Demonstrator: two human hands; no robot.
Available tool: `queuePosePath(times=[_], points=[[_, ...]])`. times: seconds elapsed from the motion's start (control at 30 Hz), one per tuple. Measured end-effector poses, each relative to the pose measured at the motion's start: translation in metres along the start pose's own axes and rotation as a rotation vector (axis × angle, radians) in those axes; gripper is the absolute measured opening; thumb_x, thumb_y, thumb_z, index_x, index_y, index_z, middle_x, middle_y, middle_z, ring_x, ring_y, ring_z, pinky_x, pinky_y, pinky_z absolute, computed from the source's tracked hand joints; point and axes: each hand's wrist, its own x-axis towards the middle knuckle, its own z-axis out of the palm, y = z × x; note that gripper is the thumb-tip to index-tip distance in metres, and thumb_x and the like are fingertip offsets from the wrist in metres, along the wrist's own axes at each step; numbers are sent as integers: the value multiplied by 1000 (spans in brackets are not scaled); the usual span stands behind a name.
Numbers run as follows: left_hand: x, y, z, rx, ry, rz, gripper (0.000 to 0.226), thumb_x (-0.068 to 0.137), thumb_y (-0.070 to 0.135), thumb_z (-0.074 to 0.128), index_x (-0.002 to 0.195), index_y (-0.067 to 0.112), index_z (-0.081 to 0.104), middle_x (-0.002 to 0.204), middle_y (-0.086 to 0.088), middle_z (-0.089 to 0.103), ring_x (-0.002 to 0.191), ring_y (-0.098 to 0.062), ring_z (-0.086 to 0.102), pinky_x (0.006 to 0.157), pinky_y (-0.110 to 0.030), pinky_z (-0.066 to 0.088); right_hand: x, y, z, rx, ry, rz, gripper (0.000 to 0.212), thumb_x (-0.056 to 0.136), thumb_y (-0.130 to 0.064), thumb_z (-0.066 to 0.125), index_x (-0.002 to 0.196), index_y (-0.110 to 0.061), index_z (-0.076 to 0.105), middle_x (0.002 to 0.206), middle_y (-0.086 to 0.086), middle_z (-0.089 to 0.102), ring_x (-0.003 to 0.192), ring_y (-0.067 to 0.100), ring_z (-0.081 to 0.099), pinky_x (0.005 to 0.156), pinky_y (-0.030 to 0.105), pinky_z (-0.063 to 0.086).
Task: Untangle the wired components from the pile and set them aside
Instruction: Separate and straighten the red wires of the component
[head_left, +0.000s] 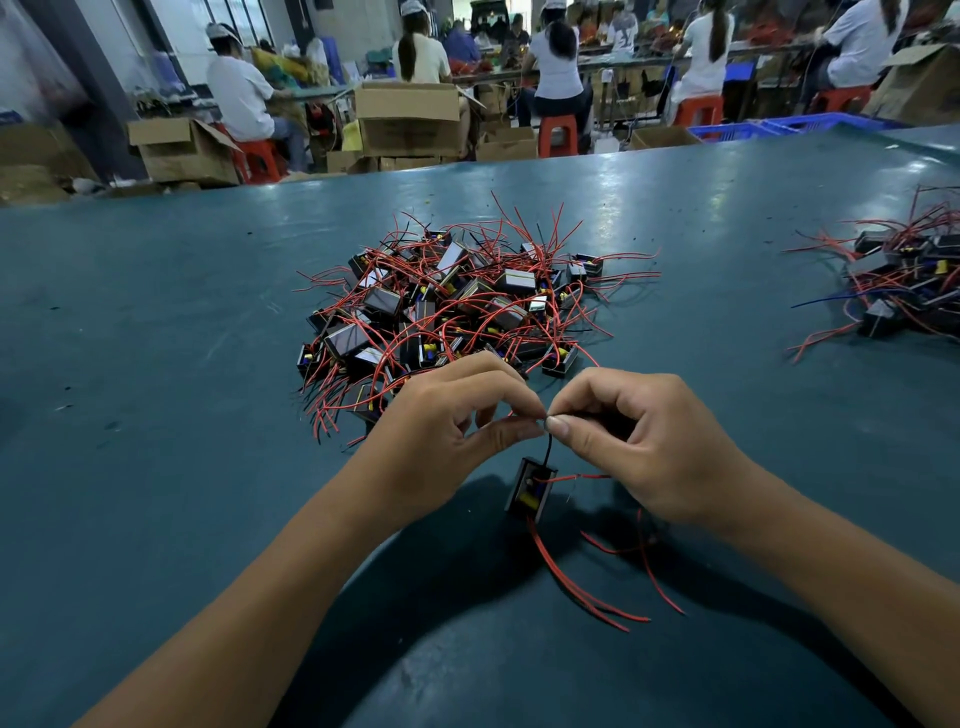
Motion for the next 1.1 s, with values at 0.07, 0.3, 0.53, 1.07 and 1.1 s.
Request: queuePosePath(times=[0.07,0.3,0.53,1.07,1.1], points=[[0,0,1,5,7,4,7,91,17,70,92,10,72,92,2,62,73,-7,52,64,-20,42,0,0,0,7,-6,-2,7,89,-22,66,82,-22,65,59,-5,51,52,2,40,53,13,34],[-1,-1,3,17,-35,2,12,96,18,62,92,8,66,91,-1,59,76,-18,54,62,-31,44,0,-2,4,-31,16,-30,7,89,-20,66,82,-19,66,58,-4,50,51,3,39,51,15,33],[-1,-1,6,52,-5,6,12,98,20,61,94,9,64,90,-2,56,75,-19,51,66,-22,40,0,-2,4,72,13,23,9,89,-23,65,82,-16,66,59,-3,47,53,2,36,51,15,32],[0,21,10,-886,-122,-933,30,92,20,58,63,21,63,58,6,40,44,-7,28,41,-18,15,-1,-3,5,-355,67,-200,5,89,-14,66,84,-12,67,68,-10,56,61,5,48,59,9,34],[0,19,9,-849,-116,-912,30,93,23,58,64,21,64,57,6,41,45,-8,29,42,-19,15,-1,-3,5,-324,73,-183,5,88,-13,67,83,-12,67,67,-9,56,60,5,48,59,8,34]])
